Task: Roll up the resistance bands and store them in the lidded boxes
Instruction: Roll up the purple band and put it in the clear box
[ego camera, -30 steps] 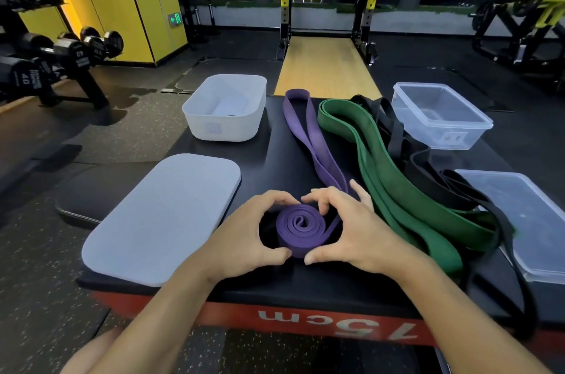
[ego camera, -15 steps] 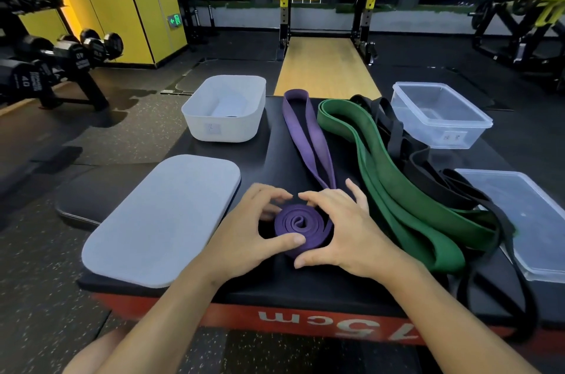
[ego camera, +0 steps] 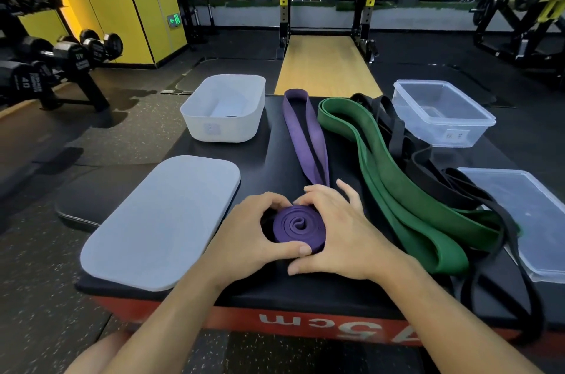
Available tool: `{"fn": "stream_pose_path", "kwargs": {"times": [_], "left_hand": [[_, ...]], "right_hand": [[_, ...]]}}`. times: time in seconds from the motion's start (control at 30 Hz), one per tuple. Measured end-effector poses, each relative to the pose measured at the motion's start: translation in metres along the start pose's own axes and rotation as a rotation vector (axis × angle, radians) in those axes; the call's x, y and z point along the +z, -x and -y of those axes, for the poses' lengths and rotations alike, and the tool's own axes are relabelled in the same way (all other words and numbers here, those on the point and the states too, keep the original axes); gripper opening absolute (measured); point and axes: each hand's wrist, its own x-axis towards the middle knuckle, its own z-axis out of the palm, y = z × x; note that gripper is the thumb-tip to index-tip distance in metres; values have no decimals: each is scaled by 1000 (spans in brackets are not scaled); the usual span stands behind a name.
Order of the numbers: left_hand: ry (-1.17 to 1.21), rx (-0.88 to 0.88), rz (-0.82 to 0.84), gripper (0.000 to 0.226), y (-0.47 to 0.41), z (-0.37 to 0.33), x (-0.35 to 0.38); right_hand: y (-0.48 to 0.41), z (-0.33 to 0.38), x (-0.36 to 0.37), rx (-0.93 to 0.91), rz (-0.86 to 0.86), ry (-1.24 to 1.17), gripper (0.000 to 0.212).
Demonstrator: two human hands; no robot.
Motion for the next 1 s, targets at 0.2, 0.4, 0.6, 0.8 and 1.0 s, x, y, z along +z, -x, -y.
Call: {"fn": "stream_pose_path", "kwargs": {"times": [0.2,0.4,0.6,0.8,1.0], "left_hand": [[1,29,-3,58,2,1,-2],[-36,67,22,58,2,2,-2],[-64,111,2,53,2,-3,0],[-46,38,-30,61,1,2,4],[-16,37,-33,51,2,3,4]], "right_hand": [[9,-10,-5,-51,29,-111,87],[6,-11,-1,-42,-14,-107,78],[1,-5,5,-16,-73,-35,84],[-4,0,6,-26,-34,47,92],[-8,2,7,40,-87,126,85]]}}
